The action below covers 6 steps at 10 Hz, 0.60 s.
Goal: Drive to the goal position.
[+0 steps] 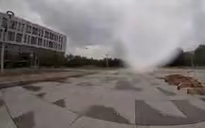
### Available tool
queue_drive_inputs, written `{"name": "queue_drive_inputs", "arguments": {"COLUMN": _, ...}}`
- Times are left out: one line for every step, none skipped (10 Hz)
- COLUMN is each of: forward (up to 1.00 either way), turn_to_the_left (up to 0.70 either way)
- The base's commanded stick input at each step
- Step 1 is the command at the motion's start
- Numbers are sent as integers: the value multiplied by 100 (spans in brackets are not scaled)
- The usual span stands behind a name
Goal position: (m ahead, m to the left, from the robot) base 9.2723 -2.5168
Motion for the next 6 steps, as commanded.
{"name": "queue_drive_inputs", "arguments": {"forward": 70, "turn_to_the_left": 0}}
{"name": "queue_drive_inputs", "arguments": {"forward": 70, "turn_to_the_left": 0}}
{"name": "queue_drive_inputs", "arguments": {"forward": 70, "turn_to_the_left": 0}}
{"name": "queue_drive_inputs", "arguments": {"forward": 70, "turn_to_the_left": 0}}
{"name": "queue_drive_inputs", "arguments": {"forward": 70, "turn_to_the_left": 0}}
{"name": "queue_drive_inputs", "arguments": {"forward": 70, "turn_to_the_left": 0}}
